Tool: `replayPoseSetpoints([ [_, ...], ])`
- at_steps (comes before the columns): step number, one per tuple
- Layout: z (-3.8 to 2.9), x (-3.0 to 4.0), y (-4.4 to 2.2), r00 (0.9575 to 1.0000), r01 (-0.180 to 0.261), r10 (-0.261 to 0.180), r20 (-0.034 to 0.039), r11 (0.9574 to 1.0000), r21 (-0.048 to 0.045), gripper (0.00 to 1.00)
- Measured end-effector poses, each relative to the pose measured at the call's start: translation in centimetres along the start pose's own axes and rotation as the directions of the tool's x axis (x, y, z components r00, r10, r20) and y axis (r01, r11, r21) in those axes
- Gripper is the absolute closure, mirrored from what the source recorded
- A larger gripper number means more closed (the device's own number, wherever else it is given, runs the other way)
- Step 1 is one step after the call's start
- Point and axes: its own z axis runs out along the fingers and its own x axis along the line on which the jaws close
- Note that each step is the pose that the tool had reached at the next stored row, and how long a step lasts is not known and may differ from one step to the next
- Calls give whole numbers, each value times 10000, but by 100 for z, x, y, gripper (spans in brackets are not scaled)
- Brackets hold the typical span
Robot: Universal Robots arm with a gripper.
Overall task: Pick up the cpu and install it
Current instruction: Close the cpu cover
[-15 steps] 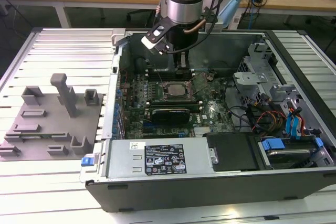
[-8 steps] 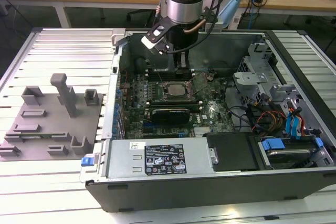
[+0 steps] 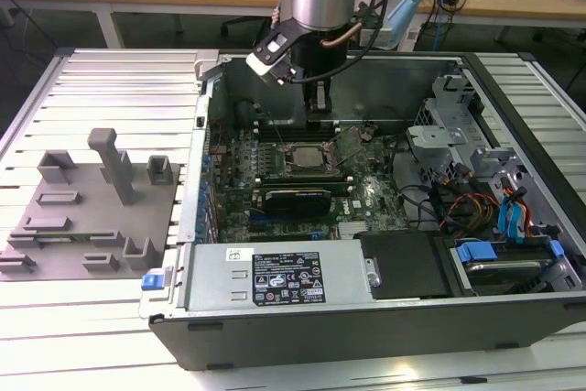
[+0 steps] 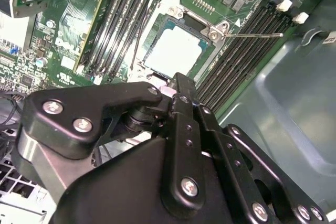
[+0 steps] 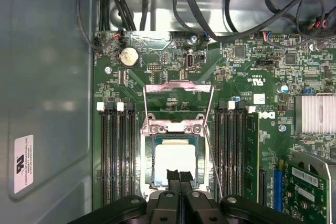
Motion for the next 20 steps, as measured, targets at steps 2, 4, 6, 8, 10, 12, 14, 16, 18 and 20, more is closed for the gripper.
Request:
replayPoseSetpoints([
  [2,-3,0,0,10000,0,0,2,10000,1,89],
  [4,-3,-1,13,10000,1,-1,4,10000,3,89],
  [6,-2,0,40,10000,0,0,3,10000,2,89],
  [8,0,0,83,10000,1,-1,3,10000,2,89],
  [10,2,0,147,10000,-1,1,3,10000,2,89],
  [12,6,0,269,10000,-1,1,3,10000,1,89],
  [14,9,0,384,10000,0,0,4,10000,2,89],
  [16,15,1,503,10000,2,-2,0,10000,1,89],
  [18,18,1,629,10000,0,0,3,10000,3,89],
  [20,21,1,709,10000,0,0,3,10000,4,89],
])
